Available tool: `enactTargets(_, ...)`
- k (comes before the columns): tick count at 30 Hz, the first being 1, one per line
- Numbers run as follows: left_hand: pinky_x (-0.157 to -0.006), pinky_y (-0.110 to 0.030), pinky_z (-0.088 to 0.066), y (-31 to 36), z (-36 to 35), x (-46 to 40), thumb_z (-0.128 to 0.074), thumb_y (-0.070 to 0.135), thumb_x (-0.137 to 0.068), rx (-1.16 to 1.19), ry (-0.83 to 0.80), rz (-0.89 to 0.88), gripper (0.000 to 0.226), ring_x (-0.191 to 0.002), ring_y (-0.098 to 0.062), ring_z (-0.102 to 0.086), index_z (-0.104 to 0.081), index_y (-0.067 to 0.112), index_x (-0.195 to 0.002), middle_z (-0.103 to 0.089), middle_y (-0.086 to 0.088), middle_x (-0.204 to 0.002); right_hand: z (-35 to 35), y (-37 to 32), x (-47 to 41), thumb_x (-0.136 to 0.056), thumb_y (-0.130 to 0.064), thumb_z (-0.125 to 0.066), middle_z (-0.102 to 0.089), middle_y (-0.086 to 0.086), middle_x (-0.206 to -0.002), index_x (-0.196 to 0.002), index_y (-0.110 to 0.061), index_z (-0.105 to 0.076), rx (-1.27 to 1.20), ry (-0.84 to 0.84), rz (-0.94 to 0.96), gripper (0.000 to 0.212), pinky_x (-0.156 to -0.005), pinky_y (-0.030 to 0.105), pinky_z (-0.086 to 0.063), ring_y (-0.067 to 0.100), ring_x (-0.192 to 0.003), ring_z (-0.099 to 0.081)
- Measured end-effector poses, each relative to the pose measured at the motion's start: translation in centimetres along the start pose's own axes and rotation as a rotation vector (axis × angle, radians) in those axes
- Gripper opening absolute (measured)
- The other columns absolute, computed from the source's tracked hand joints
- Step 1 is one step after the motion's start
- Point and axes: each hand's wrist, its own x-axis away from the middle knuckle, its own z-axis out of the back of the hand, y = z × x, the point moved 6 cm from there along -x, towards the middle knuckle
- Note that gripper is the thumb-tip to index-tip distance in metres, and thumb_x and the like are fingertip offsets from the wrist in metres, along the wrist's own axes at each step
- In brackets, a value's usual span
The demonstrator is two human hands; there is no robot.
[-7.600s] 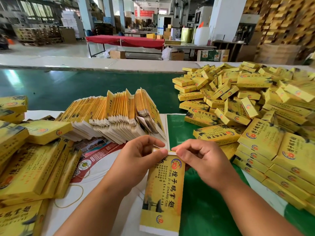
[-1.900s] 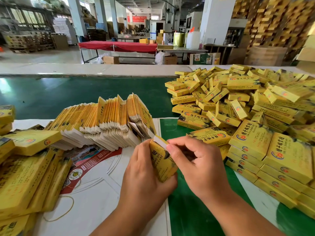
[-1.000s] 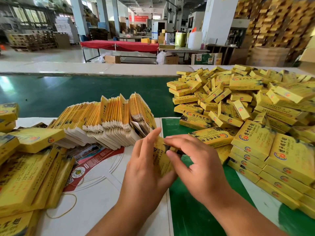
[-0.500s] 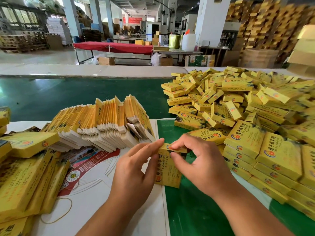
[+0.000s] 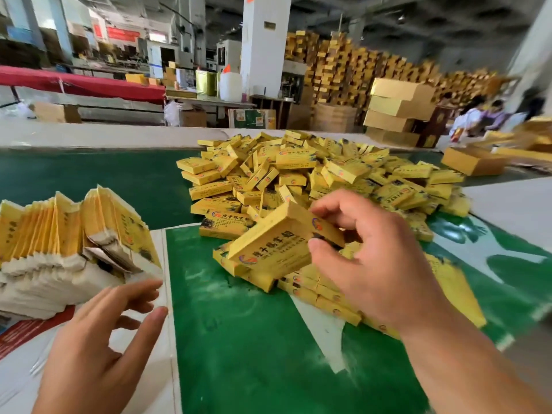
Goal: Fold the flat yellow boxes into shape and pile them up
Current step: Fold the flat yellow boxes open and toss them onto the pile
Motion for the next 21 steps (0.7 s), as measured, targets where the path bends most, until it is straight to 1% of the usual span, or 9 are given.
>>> enactTargets(3,-0.063,-0.019,-0.051,-1.3,-0.4,0.2,-0.047,0.065,-0.085,0.021,-0.005,0.033,0.032,-0.086,-0.003,-0.062,-0.061,0.047,-0.106,-0.064,0.018,-0.098,4.2,3.2,-1.1,-0.079,-0.020,-0.070,-0.066,-0.024,-0.075,-0.097,-0.027,-0.063,0.097,0.098,-0.100,0.020,-0.061,0.000,-0.044,-0.011,-0.081,-0.063)
enactTargets(5,-0.056,-0.019,-0.051,-2.1,-0.5,0.2,-0.046,0.067,-0.084,-0.010,-0.026,0.059,0.036,-0.085,-0.001,-0.062,-0.063,0.044,-0.107,-0.064,0.017,-0.099,6.2,5.8,-2.7,-0.079,-0.017,-0.073,-0.065,-0.027,-0.079,-0.096,-0.030,-0.065,0.175,0.150,-0.168,0.023,-0.059,-0.002,-0.040,-0.018,-0.078,-0.061)
enactTargets(7,-0.051,-0.019,-0.051,-2.7,-0.6,0.3,-0.045,0.069,-0.084,-0.020,-0.047,0.088,0.040,-0.084,0.000,-0.062,-0.064,0.042,-0.107,-0.065,0.018,-0.098,7.5,9.1,-4.5,-0.079,-0.020,-0.073,-0.069,-0.016,-0.086,-0.092,-0.032,-0.064,0.242,0.189,-0.251,0.020,-0.058,0.008,-0.044,-0.009,-0.079,-0.065)
enactTargets(8,-0.052,-0.018,-0.051,-2.8,-0.7,0.2,-0.045,0.069,-0.084,-0.019,-0.057,0.097,0.039,-0.083,0.001,-0.062,-0.064,0.042,-0.106,-0.065,0.018,-0.097,7.9,10.9,-5.5,-0.080,-0.021,-0.073,-0.070,-0.009,-0.090,-0.090,-0.032,-0.063,0.273,0.207,-0.303,0.018,-0.060,0.015,-0.047,0.002,-0.081,-0.067)
enactTargets(10,-0.056,-0.012,-0.050,-2.6,-0.7,0.1,-0.045,0.070,-0.084,-0.004,-0.070,0.107,0.035,-0.083,0.003,-0.062,-0.064,0.046,-0.101,-0.064,0.019,-0.095,8.2,14.7,-7.0,-0.083,-0.024,-0.072,-0.072,0.001,-0.101,-0.094,-0.025,-0.066,0.315,0.217,-0.431,0.013,-0.068,0.024,-0.050,0.015,-0.087,-0.067)
enactTargets(11,-0.057,-0.010,-0.050,-2.5,-0.6,0.1,-0.045,0.070,-0.083,0.005,-0.067,0.114,0.034,-0.082,0.003,-0.062,-0.064,0.046,-0.099,-0.064,0.019,-0.095,8.1,16.5,-7.6,-0.085,-0.024,-0.072,-0.073,0.003,-0.106,-0.099,-0.020,-0.069,0.332,0.208,-0.489,0.015,-0.071,0.026,-0.050,0.018,-0.091,-0.067)
enactTargets(13,-0.055,-0.011,-0.050,-2.2,-0.3,0.0,-0.045,0.073,-0.081,-0.006,-0.062,0.127,0.036,-0.080,0.003,-0.062,-0.064,0.046,-0.096,-0.064,0.018,-0.094,7.4,19.0,-8.2,-0.086,-0.027,-0.073,-0.072,0.005,-0.110,-0.107,-0.018,-0.070,0.405,0.188,-0.551,0.023,-0.067,0.025,-0.046,0.019,-0.087,-0.065)
enactTargets(17,-0.052,-0.014,-0.050,-1.2,-0.1,-0.3,-0.052,0.063,-0.077,-0.049,-0.070,0.095,0.024,-0.076,0.004,-0.062,-0.066,0.046,-0.088,-0.065,0.016,-0.092,5.1,20.8,-8.4,-0.082,-0.033,-0.075,-0.071,0.001,-0.095,-0.098,-0.023,-0.071,0.727,0.062,-0.516,0.019,-0.050,0.021,-0.035,0.018,-0.071,-0.058)
enactTargets(21,-0.049,-0.012,-0.049,-0.4,-0.4,-0.3,-0.066,0.041,-0.081,-0.065,-0.108,0.090,0.003,-0.076,0.006,-0.060,-0.068,0.039,-0.083,-0.064,0.019,-0.096,1.9,21.1,-8.5,-0.081,-0.036,-0.076,-0.066,0.002,-0.085,-0.090,-0.014,-0.067,0.936,-0.139,-0.489,0.025,-0.052,0.025,-0.038,0.021,-0.074,-0.059)
